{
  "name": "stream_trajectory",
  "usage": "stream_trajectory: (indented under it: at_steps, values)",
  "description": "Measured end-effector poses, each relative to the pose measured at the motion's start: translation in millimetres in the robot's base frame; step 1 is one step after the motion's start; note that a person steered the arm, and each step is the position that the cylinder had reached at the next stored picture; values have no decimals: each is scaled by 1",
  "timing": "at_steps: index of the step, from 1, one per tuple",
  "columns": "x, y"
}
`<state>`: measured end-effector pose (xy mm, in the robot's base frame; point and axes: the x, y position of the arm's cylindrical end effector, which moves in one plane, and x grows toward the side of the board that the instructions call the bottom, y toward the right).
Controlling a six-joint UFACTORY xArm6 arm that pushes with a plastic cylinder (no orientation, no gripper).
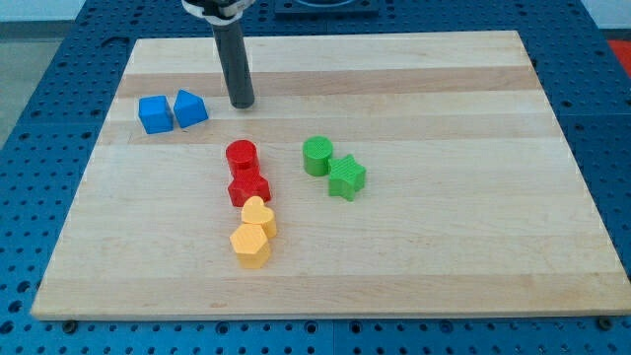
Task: Push triangle closer to the blue cube
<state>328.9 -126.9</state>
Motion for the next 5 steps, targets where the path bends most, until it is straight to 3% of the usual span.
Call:
stream_trajectory:
  at_steps: [2,4,5]
  values:
    - [18,-55]
    - [16,-74]
    - [-10,-33]
